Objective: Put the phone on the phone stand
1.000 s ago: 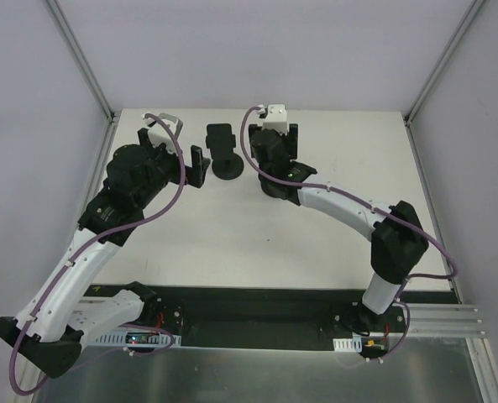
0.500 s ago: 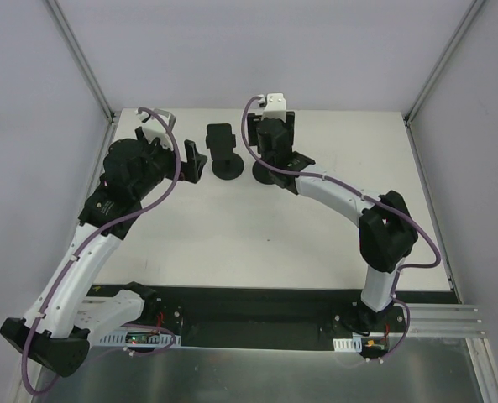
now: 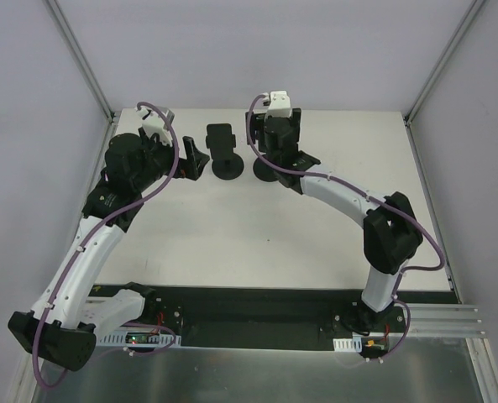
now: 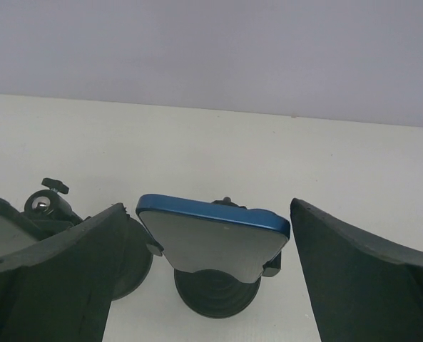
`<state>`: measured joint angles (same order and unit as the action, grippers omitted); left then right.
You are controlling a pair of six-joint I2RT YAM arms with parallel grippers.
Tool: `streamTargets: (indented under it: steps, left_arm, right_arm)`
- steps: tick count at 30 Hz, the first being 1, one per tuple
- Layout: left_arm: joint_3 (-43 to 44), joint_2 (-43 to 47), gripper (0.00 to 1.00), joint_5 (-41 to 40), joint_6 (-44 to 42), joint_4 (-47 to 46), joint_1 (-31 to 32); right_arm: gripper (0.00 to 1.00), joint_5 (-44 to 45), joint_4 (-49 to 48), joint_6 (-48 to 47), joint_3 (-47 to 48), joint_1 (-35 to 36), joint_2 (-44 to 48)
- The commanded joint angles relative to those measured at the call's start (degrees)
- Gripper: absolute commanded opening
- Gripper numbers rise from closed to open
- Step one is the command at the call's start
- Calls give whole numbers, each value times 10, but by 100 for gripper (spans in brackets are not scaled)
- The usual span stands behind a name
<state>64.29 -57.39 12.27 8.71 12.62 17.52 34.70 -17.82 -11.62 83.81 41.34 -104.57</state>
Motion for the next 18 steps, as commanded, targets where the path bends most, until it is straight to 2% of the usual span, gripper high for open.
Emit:
streamTargets:
  steps: [1,6,8,13,18]
  left_arm:
    - [-4,-2,95,17,10,-30,-5]
    - [-7,-11,95,11,6,-30,-6]
    - [-6,-13,95,14,8,-30,-5]
    - [-9,-12,96,29,10,-33,-5]
    - [-25,-4,95,48,22,-57,-1]
  right_arm:
    - [97,-15,-8,7,-10,-1,81]
    - [96,-3,46,17,-54,0,159]
    - [96,3,99,34,-70,3,201]
    - [96,35,153,49,-215,42,350]
    - [96,40,295,114,-332,84,486]
